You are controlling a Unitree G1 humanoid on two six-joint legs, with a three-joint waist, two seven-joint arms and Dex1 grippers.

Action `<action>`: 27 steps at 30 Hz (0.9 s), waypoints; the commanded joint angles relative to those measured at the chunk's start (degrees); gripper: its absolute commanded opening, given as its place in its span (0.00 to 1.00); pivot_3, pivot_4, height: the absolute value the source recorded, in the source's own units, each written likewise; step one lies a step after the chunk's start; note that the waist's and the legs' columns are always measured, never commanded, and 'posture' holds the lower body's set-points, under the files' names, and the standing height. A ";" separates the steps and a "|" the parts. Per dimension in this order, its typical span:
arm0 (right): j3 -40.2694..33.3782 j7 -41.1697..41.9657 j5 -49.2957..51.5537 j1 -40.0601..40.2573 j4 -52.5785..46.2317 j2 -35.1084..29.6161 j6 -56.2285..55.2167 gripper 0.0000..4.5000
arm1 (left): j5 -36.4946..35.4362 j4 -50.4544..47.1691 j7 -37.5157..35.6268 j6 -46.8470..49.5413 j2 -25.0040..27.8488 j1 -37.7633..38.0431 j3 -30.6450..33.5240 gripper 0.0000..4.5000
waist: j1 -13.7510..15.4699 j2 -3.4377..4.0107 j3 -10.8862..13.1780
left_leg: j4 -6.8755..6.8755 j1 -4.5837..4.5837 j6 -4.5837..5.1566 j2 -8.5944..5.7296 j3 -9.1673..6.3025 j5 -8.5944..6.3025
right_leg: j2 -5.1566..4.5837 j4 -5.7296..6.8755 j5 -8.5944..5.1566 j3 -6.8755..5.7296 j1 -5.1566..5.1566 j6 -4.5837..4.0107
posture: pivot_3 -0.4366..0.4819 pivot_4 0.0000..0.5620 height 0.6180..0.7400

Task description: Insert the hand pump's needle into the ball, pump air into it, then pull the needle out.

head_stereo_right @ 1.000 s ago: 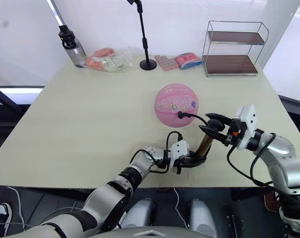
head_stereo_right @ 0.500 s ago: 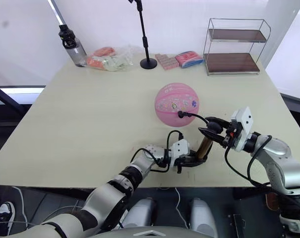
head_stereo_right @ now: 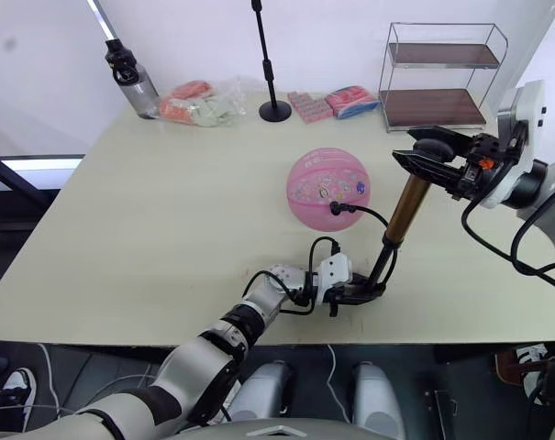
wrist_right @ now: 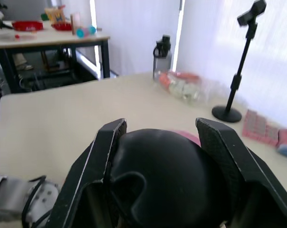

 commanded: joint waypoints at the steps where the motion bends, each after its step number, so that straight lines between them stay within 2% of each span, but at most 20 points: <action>1: -6.38 -2.75 2.83 -5.11 -1.60 -1.75 -0.37 0.41 | 4.15 4.62 0.49 2.56 2.56 2.72 -1.97 0.24 | 0.00 0.19 0.07 | 0.00 -0.08 0.00 -0.03 0.03 0.00 | -0.01 0.00 0.01 0.03 -0.09 0.00 | 0.48 0.27 1.00; 4: -5.94 -2.85 2.66 -4.63 -1.78 -1.43 -0.08 0.41 | 4.14 4.69 0.43 2.54 2.58 2.68 -1.97 0.24 | 0.03 0.19 0.09 | 0.10 -0.42 0.00 -0.08 0.09 0.01 | -0.03 0.02 0.03 0.09 -0.36 0.00 | 0.48 0.27 1.00; 10: 0.21 -0.53 -3.48 7.00 -3.46 1.77 -3.75 0.41 | 4.07 4.75 0.48 2.53 2.53 2.69 -1.96 0.24 | -0.04 0.06 0.01 | 0.15 -0.28 0.01 -0.07 0.19 0.00 | -0.03 0.03 0.03 0.19 -0.28 0.03 | 0.48 0.27 1.00; 14: 5.80 1.48 -9.62 13.88 -2.93 4.40 -10.26 0.41 | 3.99 4.61 0.77 2.62 2.62 2.83 -1.81 0.24 | -0.12 -0.33 -0.38 | 0.15 -0.12 0.01 0.02 0.15 0.00 | 0.04 0.06 0.03 0.15 -0.16 0.03 | 0.48 0.27 1.00; 17: 8.20 2.07 -13.15 16.54 -0.75 6.67 -14.63 0.41 | 4.08 4.57 0.76 2.51 2.77 3.00 -1.85 0.24 | -0.13 -0.38 -0.40 | 0.13 0.33 0.00 0.06 0.18 -0.02 | 0.04 0.05 0.02 0.16 0.28 0.03 | 0.48 0.27 1.00; 27: 18.29 4.08 -27.06 25.15 12.65 13.54 -31.16 0.41 | 4.20 4.62 0.90 2.63 2.60 2.83 -1.86 0.24 | -0.07 -0.85 -1.02 | -0.11 0.64 -0.01 0.19 0.18 -0.02 | 0.09 0.04 0.00 0.14 0.47 0.01 | 0.48 0.27 1.00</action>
